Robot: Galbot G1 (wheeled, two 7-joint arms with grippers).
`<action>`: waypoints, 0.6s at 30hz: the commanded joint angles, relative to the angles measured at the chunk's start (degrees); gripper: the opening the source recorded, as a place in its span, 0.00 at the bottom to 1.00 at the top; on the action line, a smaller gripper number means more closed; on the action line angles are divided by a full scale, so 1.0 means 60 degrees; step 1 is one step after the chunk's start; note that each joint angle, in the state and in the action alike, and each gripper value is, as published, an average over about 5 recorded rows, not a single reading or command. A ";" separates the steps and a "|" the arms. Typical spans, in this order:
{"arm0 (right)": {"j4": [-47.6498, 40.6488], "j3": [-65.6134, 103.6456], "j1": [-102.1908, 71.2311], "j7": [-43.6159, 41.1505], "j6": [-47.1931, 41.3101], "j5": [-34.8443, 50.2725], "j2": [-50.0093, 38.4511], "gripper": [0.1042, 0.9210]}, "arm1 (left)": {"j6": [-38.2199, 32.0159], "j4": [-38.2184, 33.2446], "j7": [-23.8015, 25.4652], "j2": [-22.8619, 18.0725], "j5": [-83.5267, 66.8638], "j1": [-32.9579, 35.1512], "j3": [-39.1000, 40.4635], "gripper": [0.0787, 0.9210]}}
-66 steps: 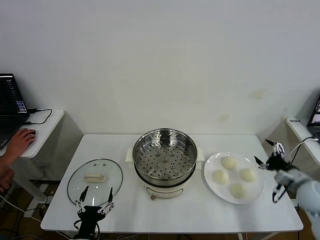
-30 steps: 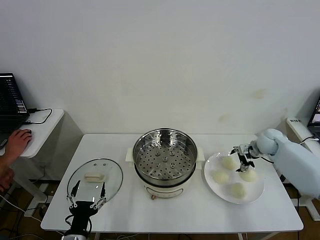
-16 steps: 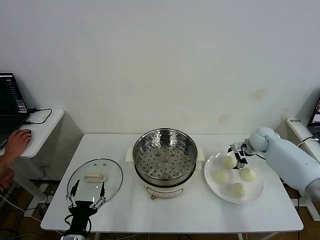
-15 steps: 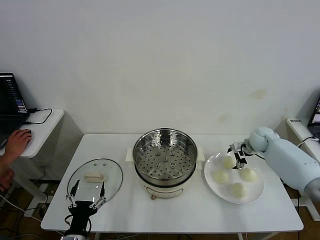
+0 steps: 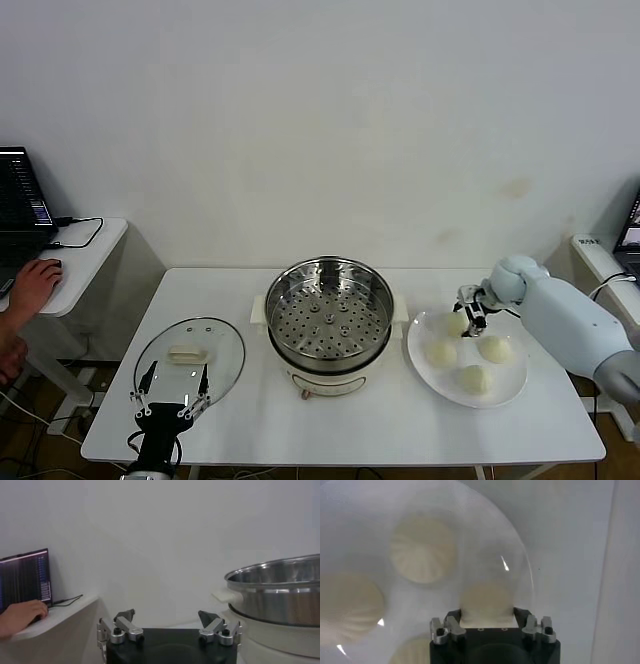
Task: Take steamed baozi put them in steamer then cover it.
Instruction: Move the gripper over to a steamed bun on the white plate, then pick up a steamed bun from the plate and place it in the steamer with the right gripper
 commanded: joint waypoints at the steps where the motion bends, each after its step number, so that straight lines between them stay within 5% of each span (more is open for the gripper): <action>1: -0.0130 -0.0013 -0.0006 0.0007 -0.0014 -0.0057 0.0095 0.62 | -0.0010 -0.0014 -0.0008 0.0001 0.0001 0.0008 -0.0003 0.88; 18: 0.2171 -0.1462 0.1638 -0.0460 -0.0068 0.1787 -0.1479 0.59 | -0.0012 -0.0020 -0.0019 0.0030 -0.0007 -0.0084 0.0073 0.88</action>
